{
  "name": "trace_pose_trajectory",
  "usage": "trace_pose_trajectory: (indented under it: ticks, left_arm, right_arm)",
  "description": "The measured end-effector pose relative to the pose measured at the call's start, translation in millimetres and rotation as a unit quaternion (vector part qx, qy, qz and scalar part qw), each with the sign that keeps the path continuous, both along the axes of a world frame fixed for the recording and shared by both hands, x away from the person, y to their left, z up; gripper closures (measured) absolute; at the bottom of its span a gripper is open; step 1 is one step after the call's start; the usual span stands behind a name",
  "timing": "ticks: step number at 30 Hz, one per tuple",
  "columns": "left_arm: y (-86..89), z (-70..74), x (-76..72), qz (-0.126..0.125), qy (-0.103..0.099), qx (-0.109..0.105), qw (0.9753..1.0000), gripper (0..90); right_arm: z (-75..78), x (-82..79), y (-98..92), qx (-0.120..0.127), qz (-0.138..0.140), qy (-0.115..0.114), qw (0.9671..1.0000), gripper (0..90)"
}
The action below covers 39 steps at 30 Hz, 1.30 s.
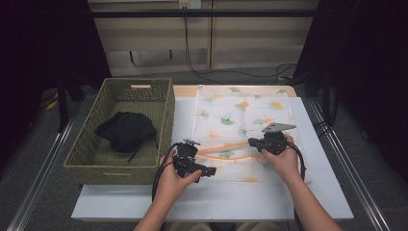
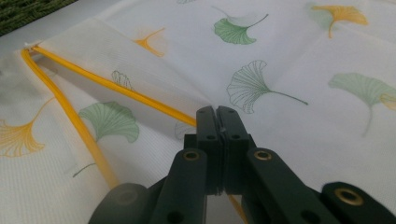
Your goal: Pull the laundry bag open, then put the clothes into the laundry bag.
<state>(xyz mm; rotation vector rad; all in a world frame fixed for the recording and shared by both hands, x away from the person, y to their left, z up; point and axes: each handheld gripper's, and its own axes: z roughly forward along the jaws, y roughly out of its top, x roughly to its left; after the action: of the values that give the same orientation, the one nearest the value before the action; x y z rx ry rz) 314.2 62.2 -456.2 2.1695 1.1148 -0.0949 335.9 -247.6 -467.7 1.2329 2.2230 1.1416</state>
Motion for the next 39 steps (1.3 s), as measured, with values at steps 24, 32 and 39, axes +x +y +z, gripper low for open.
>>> trace_pose_trajectory:
  ticks: [24,32,39]
  left_arm:
    - [-0.2,0.1,-3.4,-0.005,-0.002,-0.005,1.0,4.3]
    - [0.1,0.4,-4.9,-0.009,0.001,-0.009,0.9999,4.2]
    - [-1.1,1.4,-4.2,-0.013,0.003,-0.012,0.9998,4.2]
  right_arm:
    - [18.5,2.2,-5.4,0.009,0.002,-0.018,0.9998,89.1]
    - [24.6,3.4,-5.7,0.003,0.006,-0.025,0.9997,89.1]
    - [30.7,5.4,-6.1,0.002,0.007,-0.028,0.9996,89.1]
